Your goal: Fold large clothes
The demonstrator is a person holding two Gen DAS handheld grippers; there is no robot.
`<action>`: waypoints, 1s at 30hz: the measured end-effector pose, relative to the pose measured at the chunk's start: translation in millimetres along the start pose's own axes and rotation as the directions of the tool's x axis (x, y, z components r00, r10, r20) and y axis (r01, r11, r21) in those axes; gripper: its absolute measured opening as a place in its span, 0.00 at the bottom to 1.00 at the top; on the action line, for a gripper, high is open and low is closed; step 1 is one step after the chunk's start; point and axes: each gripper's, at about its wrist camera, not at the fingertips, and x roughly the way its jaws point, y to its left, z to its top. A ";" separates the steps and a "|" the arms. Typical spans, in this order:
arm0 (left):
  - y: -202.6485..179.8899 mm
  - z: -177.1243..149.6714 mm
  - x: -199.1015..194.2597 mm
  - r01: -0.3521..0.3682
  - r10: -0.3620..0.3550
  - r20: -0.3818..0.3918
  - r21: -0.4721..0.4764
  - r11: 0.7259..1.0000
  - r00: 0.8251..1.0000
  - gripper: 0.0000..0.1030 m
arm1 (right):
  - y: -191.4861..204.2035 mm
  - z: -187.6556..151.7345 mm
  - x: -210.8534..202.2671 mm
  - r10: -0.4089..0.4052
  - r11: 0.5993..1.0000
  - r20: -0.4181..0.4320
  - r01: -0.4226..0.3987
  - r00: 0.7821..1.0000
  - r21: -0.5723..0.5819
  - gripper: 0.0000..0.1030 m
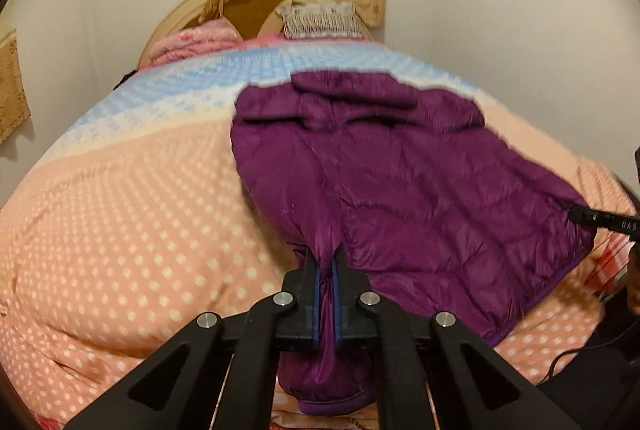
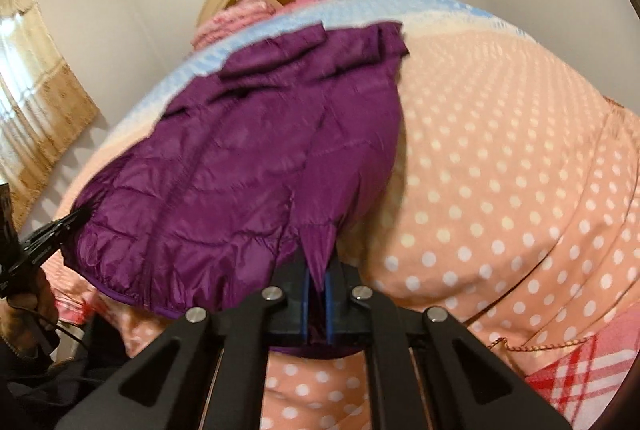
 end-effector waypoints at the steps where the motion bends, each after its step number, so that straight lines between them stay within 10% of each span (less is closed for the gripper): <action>1: 2.4 3.9 -6.1 0.002 -0.001 0.015 -0.006 1.000 1.000 0.03 | 3.8 3.0 -9.2 0.013 1.000 0.019 -0.013 1.000 -0.005 0.08; 15: 16.7 76.7 -141.0 0.101 -0.096 0.304 -0.002 0.995 0.948 0.02 | 69.8 59.1 -142.5 0.146 0.981 0.334 -0.092 0.931 -0.173 0.07; 30: 91.2 146.5 88.4 0.004 0.007 0.112 -0.099 0.995 0.994 0.18 | 1.9 169.6 56.3 -0.011 0.999 0.220 -0.001 0.975 0.051 0.07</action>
